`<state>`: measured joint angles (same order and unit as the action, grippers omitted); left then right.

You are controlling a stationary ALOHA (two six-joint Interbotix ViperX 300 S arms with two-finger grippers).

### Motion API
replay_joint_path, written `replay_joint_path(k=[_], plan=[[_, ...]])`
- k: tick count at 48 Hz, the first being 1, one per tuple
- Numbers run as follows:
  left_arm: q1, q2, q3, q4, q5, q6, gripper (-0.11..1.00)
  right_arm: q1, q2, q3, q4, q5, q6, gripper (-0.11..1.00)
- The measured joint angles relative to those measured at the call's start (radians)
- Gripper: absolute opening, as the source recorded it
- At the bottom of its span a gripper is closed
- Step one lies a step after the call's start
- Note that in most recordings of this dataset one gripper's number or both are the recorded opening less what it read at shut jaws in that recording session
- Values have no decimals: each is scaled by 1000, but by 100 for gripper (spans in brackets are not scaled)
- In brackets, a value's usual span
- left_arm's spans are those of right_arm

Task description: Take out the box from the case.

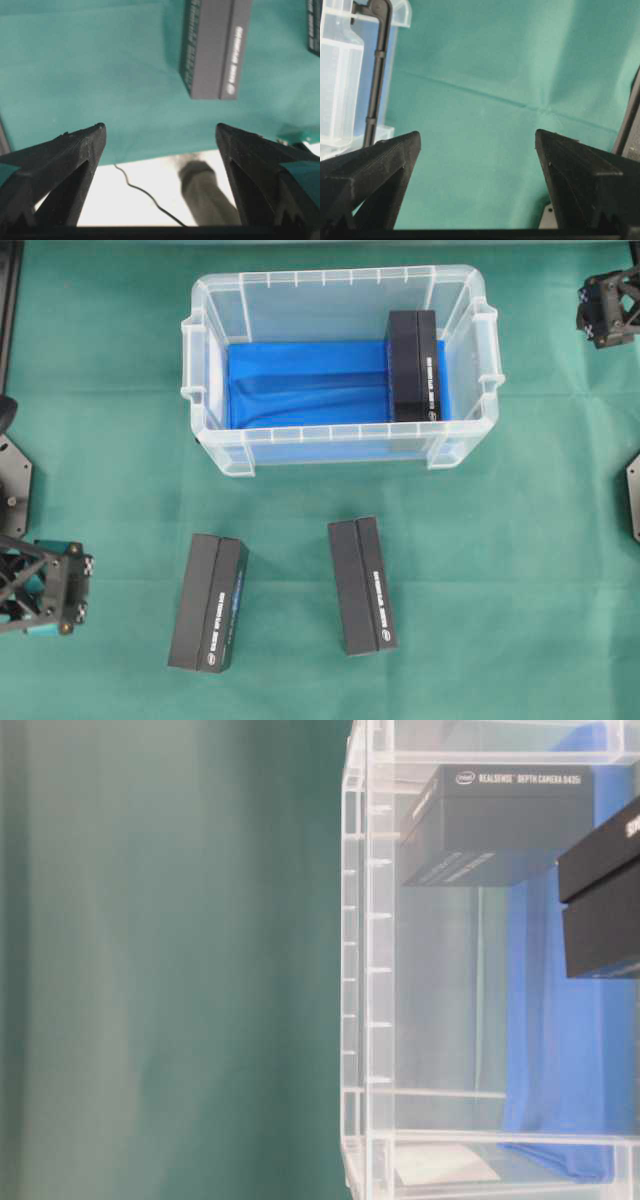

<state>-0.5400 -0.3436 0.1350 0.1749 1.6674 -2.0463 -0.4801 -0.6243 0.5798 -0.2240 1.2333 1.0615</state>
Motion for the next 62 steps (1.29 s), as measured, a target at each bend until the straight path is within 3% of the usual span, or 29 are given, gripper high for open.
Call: replay_joint_path(k=[6, 10, 32, 42, 51, 62], plan=[[48, -15, 15, 2, 37, 18, 96, 0, 2, 0, 0, 2, 0, 94], [104, -34, 35, 0, 49, 66, 96, 0, 2, 0, 0, 3, 0, 94], [555, -89, 104, 2, 11, 499, 96, 0, -5, 0, 0, 28, 0, 94], [746, -104, 133, 2, -49, 637, 96, 0, -5, 0, 0, 29, 3, 94], [830, -114, 143, -2, -55, 704, 96, 0, -5, 0, 0, 29, 3, 94], [839, -114, 158, -12, -60, 706, 96, 0, -6, 0, 0, 29, 3, 94]])
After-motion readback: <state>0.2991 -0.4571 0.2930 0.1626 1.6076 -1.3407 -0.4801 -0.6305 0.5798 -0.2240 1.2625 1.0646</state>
